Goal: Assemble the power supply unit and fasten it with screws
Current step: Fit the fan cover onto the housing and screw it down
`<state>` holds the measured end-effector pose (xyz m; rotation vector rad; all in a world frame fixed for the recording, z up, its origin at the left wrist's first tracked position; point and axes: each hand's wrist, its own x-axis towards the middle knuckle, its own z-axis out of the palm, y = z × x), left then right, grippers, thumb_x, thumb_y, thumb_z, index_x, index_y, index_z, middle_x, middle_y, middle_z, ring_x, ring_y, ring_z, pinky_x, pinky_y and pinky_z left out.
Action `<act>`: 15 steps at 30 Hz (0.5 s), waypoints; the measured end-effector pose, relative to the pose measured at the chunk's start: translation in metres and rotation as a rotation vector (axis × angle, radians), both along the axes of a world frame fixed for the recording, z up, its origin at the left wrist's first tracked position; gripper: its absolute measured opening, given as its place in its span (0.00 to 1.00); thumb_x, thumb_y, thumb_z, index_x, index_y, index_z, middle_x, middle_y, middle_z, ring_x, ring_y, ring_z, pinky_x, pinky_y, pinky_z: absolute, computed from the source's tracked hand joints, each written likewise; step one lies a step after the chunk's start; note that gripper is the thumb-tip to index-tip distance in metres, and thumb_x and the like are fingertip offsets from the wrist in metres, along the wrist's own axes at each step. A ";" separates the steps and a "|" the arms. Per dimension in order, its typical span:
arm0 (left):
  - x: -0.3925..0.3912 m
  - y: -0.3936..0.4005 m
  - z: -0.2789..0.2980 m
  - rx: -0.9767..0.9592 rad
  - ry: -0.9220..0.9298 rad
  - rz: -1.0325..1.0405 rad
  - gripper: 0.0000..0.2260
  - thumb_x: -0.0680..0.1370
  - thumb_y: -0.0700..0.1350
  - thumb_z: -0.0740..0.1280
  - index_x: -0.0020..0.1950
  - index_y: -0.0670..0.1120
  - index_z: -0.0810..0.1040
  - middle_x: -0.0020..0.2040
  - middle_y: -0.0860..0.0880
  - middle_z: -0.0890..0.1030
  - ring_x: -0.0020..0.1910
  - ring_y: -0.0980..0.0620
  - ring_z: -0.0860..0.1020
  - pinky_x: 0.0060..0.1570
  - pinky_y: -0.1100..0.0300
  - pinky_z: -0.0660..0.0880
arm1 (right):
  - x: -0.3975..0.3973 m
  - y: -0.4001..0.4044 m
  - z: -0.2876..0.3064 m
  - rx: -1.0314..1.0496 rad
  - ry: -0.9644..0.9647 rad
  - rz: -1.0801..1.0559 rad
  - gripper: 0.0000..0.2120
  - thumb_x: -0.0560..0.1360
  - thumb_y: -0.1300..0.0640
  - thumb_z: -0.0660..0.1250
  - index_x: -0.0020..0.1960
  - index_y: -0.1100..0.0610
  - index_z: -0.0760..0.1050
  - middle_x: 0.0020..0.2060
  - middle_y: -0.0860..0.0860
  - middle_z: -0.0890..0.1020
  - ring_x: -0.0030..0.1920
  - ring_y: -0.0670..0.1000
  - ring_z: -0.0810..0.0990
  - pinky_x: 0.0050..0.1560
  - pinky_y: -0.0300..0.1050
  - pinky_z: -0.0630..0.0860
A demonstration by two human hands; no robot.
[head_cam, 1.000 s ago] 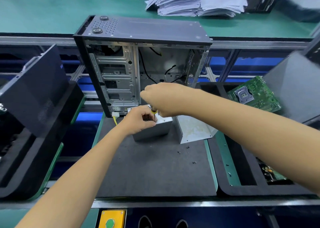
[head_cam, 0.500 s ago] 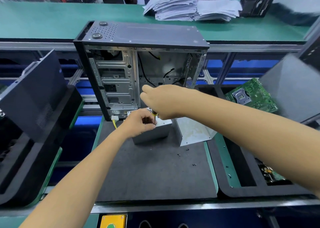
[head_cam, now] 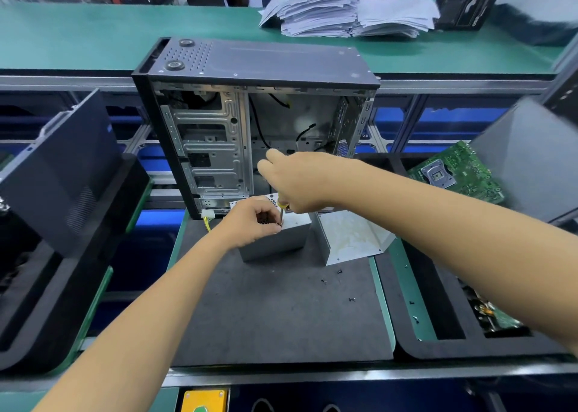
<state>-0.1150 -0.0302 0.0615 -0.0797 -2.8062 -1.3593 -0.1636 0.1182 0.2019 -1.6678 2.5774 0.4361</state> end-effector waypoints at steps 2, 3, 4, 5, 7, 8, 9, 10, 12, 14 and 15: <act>0.001 0.001 0.000 -0.010 0.018 -0.004 0.15 0.69 0.35 0.75 0.35 0.56 0.78 0.41 0.53 0.80 0.42 0.60 0.77 0.46 0.68 0.71 | 0.000 0.000 0.003 0.005 -0.046 0.046 0.12 0.73 0.62 0.64 0.45 0.56 0.60 0.45 0.52 0.63 0.30 0.48 0.64 0.28 0.43 0.58; 0.001 0.001 0.000 -0.017 0.026 -0.004 0.16 0.69 0.35 0.75 0.34 0.56 0.77 0.40 0.54 0.79 0.41 0.61 0.76 0.45 0.70 0.70 | 0.001 -0.001 0.004 -0.006 -0.036 0.054 0.12 0.72 0.62 0.65 0.42 0.55 0.60 0.44 0.51 0.64 0.31 0.46 0.62 0.28 0.42 0.57; 0.001 0.002 0.000 -0.021 0.028 -0.005 0.16 0.68 0.35 0.75 0.35 0.56 0.77 0.39 0.55 0.79 0.41 0.61 0.76 0.44 0.71 0.70 | 0.002 -0.002 0.004 -0.022 -0.019 0.053 0.13 0.71 0.63 0.65 0.38 0.55 0.60 0.44 0.51 0.65 0.31 0.46 0.62 0.29 0.42 0.59; 0.001 0.001 0.000 -0.021 0.023 -0.006 0.15 0.69 0.35 0.74 0.35 0.55 0.78 0.39 0.56 0.79 0.41 0.62 0.76 0.44 0.72 0.69 | 0.002 -0.004 0.004 -0.040 -0.011 0.050 0.15 0.71 0.63 0.65 0.35 0.54 0.59 0.43 0.51 0.66 0.31 0.46 0.62 0.31 0.42 0.63; 0.000 0.001 0.000 -0.017 0.003 -0.013 0.10 0.69 0.35 0.74 0.37 0.50 0.80 0.39 0.56 0.79 0.40 0.62 0.76 0.43 0.72 0.69 | 0.002 -0.006 0.003 -0.064 -0.012 0.041 0.19 0.71 0.62 0.65 0.33 0.52 0.55 0.40 0.52 0.66 0.31 0.47 0.62 0.35 0.47 0.69; 0.000 0.001 0.000 -0.013 -0.005 -0.013 0.08 0.69 0.35 0.74 0.38 0.48 0.81 0.38 0.56 0.79 0.39 0.63 0.76 0.42 0.73 0.69 | 0.003 -0.007 0.002 -0.076 -0.008 0.044 0.19 0.72 0.61 0.65 0.33 0.52 0.55 0.37 0.51 0.65 0.30 0.48 0.63 0.36 0.48 0.70; 0.000 0.001 0.000 -0.010 -0.012 -0.013 0.08 0.69 0.35 0.74 0.38 0.47 0.81 0.37 0.57 0.79 0.39 0.63 0.76 0.42 0.73 0.69 | 0.002 -0.007 0.000 -0.082 0.011 0.054 0.19 0.74 0.59 0.64 0.32 0.53 0.55 0.34 0.51 0.63 0.30 0.49 0.64 0.35 0.47 0.69; 0.000 0.001 0.000 -0.010 -0.011 -0.013 0.08 0.69 0.35 0.74 0.38 0.47 0.81 0.37 0.57 0.79 0.39 0.64 0.76 0.41 0.73 0.68 | 0.002 -0.007 -0.002 -0.083 0.043 0.067 0.19 0.76 0.58 0.63 0.33 0.54 0.56 0.32 0.50 0.62 0.29 0.51 0.66 0.34 0.47 0.68; 0.000 0.002 -0.001 -0.008 -0.009 -0.001 0.11 0.69 0.35 0.74 0.36 0.50 0.80 0.36 0.57 0.80 0.39 0.63 0.76 0.42 0.73 0.69 | 0.001 -0.007 -0.007 -0.083 0.128 0.094 0.18 0.79 0.57 0.59 0.33 0.55 0.57 0.29 0.50 0.61 0.30 0.55 0.67 0.32 0.46 0.65; 0.000 0.002 -0.001 -0.001 -0.028 0.020 0.13 0.69 0.35 0.74 0.35 0.53 0.79 0.35 0.58 0.80 0.37 0.65 0.76 0.40 0.74 0.69 | 0.001 -0.006 -0.011 -0.100 0.193 0.100 0.17 0.80 0.56 0.57 0.33 0.57 0.59 0.29 0.51 0.63 0.31 0.56 0.68 0.32 0.46 0.63; 0.000 0.002 -0.001 0.000 -0.036 0.030 0.13 0.70 0.35 0.74 0.35 0.53 0.79 0.34 0.59 0.80 0.36 0.66 0.75 0.39 0.75 0.68 | 0.001 -0.006 -0.013 -0.104 0.207 0.099 0.15 0.80 0.55 0.56 0.35 0.57 0.62 0.31 0.51 0.65 0.32 0.56 0.69 0.33 0.46 0.63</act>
